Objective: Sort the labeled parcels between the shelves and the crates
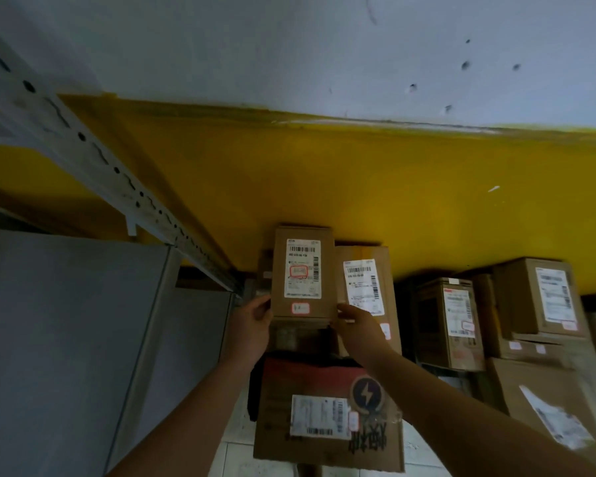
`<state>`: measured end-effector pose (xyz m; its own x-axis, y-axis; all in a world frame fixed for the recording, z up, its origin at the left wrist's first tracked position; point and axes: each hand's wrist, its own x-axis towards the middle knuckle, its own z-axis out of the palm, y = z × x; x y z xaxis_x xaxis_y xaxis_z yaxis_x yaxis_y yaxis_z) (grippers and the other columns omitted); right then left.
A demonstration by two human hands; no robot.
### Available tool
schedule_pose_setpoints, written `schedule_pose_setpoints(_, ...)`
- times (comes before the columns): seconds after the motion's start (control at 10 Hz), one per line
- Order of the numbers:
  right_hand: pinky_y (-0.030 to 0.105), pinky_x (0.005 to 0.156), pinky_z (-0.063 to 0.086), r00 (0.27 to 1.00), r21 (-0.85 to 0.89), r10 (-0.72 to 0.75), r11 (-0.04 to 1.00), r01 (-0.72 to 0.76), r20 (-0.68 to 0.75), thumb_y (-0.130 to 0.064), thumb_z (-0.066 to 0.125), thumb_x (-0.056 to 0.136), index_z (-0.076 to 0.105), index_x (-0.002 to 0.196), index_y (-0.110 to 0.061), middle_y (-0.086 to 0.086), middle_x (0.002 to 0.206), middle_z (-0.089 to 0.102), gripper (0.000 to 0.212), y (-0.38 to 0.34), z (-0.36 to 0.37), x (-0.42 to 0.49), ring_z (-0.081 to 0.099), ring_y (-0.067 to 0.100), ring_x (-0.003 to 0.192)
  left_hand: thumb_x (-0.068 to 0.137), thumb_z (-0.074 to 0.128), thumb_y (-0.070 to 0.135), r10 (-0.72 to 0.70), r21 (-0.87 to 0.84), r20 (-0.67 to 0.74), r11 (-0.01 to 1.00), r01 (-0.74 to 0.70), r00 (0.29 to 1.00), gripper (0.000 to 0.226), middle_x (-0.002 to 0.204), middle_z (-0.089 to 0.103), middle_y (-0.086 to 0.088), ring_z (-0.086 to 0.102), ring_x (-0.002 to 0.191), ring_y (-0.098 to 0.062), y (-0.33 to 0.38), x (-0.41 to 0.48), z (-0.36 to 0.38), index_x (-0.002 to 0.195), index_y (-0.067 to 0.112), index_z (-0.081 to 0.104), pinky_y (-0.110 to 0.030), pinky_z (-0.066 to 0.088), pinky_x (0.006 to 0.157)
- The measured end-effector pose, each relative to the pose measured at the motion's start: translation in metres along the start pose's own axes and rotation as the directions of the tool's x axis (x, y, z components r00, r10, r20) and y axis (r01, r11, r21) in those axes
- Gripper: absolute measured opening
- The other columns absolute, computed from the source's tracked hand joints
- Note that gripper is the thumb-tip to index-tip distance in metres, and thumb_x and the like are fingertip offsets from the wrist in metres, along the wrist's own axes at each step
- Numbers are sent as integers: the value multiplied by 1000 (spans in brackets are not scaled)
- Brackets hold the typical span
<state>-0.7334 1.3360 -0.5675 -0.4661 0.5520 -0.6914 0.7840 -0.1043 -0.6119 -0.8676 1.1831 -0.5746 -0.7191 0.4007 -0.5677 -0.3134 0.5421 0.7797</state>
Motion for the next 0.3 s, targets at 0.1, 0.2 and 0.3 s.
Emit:
schedule_pose_setpoints(0.1,25,78,53,1000,-23,-4,1000,4,21,-14,54,98,67,122,-20,4,112,70,27,0,5,5,64,22,99,100,59,11,22,13,19,1000,-22,1000,33,100,66,21,64,98,-5,-6,11,5,106,43,64,-21,52,83)
schedule_pose_setpoints(0.2,27,85,51,999,-22,-6,1000,7,45,-12,55,96,68,123,-21,4,118,69,31,3,6,7,63,20,100,102,57,19,30,34,58,999,-32,998,27,114,69,11,66,105,-8,-15,19,7,122,33,66,-21,52,85)
schedule_pose_setpoints(0.3,23,79,50,998,-12,-9,1000,10,61,-14,57,96,66,125,-21,3,117,69,31,9,3,3,64,22,105,101,58,19,5,50,108,999,-10,994,32,118,71,9,65,109,-7,-26,18,2,131,29,64,-26,52,93)
